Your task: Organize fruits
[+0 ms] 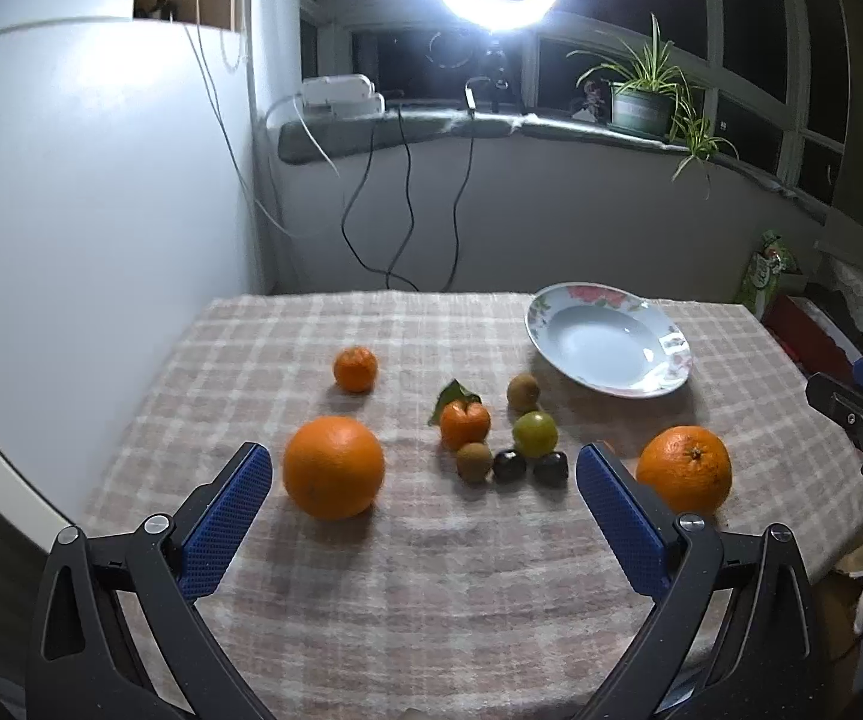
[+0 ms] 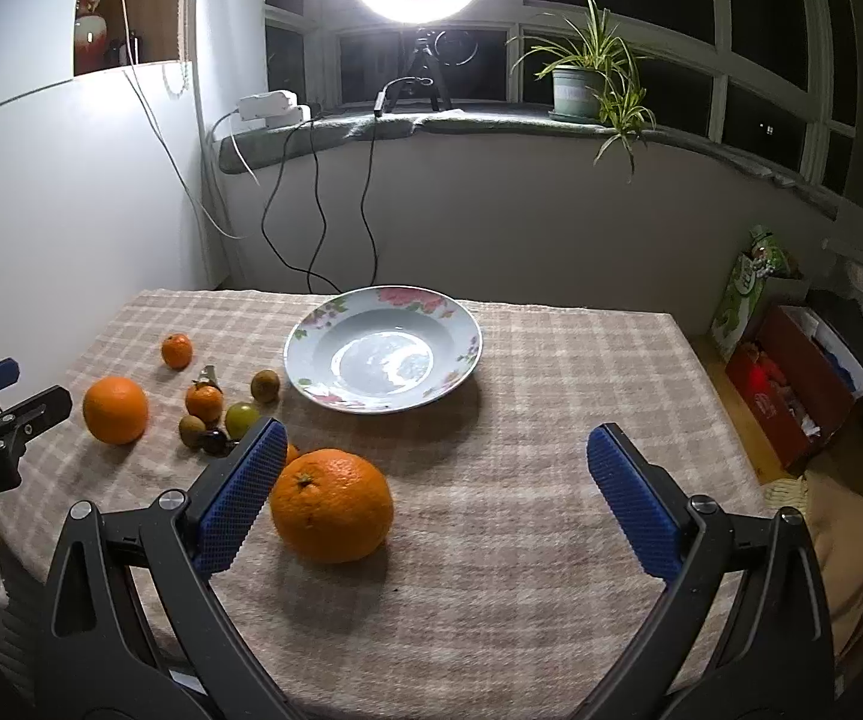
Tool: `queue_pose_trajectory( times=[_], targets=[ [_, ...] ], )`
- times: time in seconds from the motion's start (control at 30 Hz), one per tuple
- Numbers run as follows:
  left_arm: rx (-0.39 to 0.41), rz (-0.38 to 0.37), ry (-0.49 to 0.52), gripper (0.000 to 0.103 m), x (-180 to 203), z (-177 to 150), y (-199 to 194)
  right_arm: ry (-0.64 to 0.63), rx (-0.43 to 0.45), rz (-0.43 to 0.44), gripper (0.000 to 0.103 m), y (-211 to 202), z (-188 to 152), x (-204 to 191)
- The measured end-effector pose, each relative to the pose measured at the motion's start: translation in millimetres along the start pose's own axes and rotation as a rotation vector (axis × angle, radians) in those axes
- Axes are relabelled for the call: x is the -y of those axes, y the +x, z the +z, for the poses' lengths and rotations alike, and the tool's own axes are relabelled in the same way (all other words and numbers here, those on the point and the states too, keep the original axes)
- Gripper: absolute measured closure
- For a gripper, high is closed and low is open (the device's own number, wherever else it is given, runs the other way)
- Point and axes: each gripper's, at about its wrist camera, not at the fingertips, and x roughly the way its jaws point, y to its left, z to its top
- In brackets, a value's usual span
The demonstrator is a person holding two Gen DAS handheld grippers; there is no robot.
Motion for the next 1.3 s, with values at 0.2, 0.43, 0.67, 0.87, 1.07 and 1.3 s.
queue_pose_trajectory(
  times=[0.2,0.43,0.67,0.87,1.07,1.3],
  targets=[
    [0.018,0.011,0.033,0.002,5.4,2.7,1.0,0.014,-0.020,0.003,0.001,5.1,-3.3,2.8],
    [0.025,0.011,0.035,0.002,4.8,2.7,-0.1,0.006,-0.020,0.005,0.002,3.8,-3.3,0.0],
    [-0.004,0.006,0.041,0.002,5.0,2.9,0.4,-0.003,-0.024,0.012,0.005,2.0,-2.8,-5.1],
    [-0.016,-0.004,0.035,0.002,5.7,2.8,1.5,0.003,-0.034,0.016,0.005,2.6,-2.5,-5.1],
    [-0.032,-0.022,0.028,0.005,7.5,2.5,3.7,0.009,-0.063,0.035,0.005,7.5,-4.0,-4.4],
    [-0.066,-0.055,0.029,0.008,15.0,-5.4,16.5,0.039,-0.102,0.074,0.005,22.3,-9.4,2.3]
  ],
)
